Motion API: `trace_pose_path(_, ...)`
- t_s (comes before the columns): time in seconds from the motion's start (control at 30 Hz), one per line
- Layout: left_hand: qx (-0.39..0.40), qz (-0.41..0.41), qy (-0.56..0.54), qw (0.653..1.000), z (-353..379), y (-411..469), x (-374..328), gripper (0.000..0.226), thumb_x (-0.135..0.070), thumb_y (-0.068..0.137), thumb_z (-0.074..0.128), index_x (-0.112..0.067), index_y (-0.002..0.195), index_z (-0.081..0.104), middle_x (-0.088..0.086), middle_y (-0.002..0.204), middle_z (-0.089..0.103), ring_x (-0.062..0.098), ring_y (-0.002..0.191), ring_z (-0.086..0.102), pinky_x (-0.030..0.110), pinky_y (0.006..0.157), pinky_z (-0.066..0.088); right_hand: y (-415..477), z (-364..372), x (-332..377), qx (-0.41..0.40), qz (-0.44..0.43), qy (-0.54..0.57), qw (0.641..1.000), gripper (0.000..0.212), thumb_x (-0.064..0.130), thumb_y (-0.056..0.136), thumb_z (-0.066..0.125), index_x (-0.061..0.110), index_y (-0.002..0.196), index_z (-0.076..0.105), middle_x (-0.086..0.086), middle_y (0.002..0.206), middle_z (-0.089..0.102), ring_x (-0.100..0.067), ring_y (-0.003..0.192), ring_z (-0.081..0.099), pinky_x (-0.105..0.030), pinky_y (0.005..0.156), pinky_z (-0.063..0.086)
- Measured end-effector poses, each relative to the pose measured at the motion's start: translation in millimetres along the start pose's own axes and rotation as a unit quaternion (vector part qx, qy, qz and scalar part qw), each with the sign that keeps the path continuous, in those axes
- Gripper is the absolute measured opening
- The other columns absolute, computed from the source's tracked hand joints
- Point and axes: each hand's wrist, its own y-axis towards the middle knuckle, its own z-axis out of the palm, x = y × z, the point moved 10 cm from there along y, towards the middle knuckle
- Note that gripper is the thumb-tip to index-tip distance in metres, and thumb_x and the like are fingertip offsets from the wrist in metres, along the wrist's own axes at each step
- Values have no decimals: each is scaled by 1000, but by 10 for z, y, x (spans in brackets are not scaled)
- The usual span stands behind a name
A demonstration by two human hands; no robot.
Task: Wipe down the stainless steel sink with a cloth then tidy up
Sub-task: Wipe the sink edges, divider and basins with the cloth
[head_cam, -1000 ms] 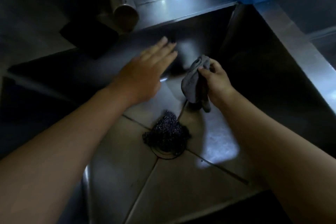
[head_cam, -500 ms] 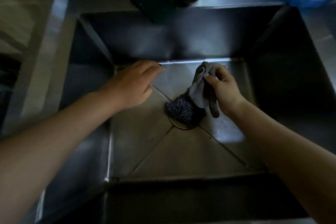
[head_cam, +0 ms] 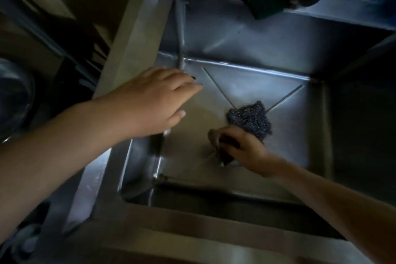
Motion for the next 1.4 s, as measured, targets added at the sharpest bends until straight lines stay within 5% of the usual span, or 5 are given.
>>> trace_pose_path(0.3,-38,-70,21,997,141,-548,240,51,-37,84,35,-11,121,58,11,127,58,29,125,48,53,104,29,156,1356,-365,149,-176,-280,932,39,35,84,48,24,121,51,-8,111,65,-25,90,66,-29,79,52)
trace_pose_path(0.63,-49,-116,19,992,292,-627,305,49,-36,88,33,-13,128,52,8,143,43,21,137,31,47,111,15,209,1648,-399,183,-365,-320,855,48,26,86,57,12,131,48,-13,135,51,-36,128,42,-50,97,44)
trace_pose_path(0.77,-64,-115,36,991,277,-650,310,47,-34,89,37,-13,128,53,6,143,43,20,138,30,46,112,14,137,1901,-417,191,-438,-358,802,40,25,96,36,6,124,58,-13,134,53,-37,131,39,-50,106,32)
trace_pose_path(1.17,-90,-117,40,988,273,-640,285,43,-29,88,39,-15,126,55,6,141,46,21,137,32,47,112,16,354,1541,-472,70,-335,-325,882,36,40,91,40,29,111,68,-3,113,66,-25,105,46,-37,82,51)
trace_pose_path(1.4,-111,-118,31,986,254,-636,288,45,-28,86,41,-14,126,55,7,139,49,22,135,36,48,111,21,34,1658,-593,84,-366,-358,855,39,39,89,38,30,126,45,-2,123,43,-29,97,52,-34,77,51)
